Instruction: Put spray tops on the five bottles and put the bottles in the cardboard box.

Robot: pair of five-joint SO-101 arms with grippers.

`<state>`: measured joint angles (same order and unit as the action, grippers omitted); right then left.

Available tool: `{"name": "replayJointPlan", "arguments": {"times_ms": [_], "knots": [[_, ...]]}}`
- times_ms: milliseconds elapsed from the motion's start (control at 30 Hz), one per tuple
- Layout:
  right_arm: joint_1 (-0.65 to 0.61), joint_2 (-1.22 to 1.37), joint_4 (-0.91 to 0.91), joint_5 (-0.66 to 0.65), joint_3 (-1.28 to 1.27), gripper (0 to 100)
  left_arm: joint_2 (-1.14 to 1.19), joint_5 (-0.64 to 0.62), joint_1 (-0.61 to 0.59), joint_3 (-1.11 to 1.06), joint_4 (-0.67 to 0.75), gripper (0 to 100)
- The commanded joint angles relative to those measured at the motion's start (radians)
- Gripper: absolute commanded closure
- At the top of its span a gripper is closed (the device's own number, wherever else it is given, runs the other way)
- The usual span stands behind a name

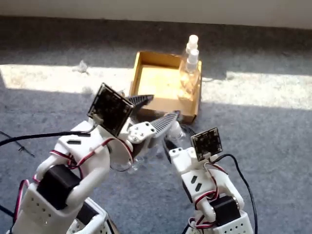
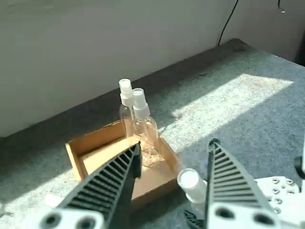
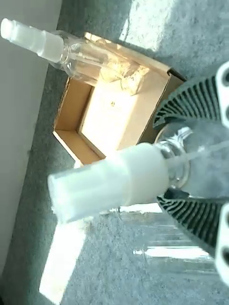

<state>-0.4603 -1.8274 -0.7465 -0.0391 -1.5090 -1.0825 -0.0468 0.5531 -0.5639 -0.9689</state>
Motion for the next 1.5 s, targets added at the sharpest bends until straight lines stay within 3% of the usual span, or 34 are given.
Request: {"name": "replayJointPlan", "arguments": {"times_ms": [0, 100, 300, 500, 700, 933, 1067, 1267, 1467], "knots": [[0.177, -0.01, 0.137, 0.002, 0.068, 99.5, -0.013, 0.061, -0.217, 0.094, -0.055, 79], [0.26, 0.024, 0.257, 0.005, 0.068, 99.5, -0.004, 0.06, -0.348, 0.062, -0.121, 79], [0.262, 0.348, 0.435, 0.011, 0.159, 99.5, -0.01, 0.061, -0.476, -0.208, -0.143, 79], [0.262, 0.682, 0.621, 0.012, 0.36, 99.5, -0.012, 0.063, -0.556, -0.463, 0.003, 79], [0.262, 0.941, 0.855, 0.011, 0.449, 99.5, -0.012, 0.063, -0.561, -0.625, 0.235, 79], [0.262, 1.122, 1.133, 0.012, 0.446, 99.5, -0.01, 0.061, -0.559, -0.638, 0.249, 79], [0.26, 1.193, 1.199, 0.026, 0.446, 99.5, -0.008, 0.061, -0.559, -0.639, 0.25, 79], [0.262, 1.303, 1.213, 0.262, 0.449, 99.5, -0.008, 0.061, -0.559, -0.639, 0.25, 79], [0.26, 1.383, 1.214, 0.262, 0.455, 99.5, -0.008, 0.061, -0.559, -0.639, 0.25, 79]]}}
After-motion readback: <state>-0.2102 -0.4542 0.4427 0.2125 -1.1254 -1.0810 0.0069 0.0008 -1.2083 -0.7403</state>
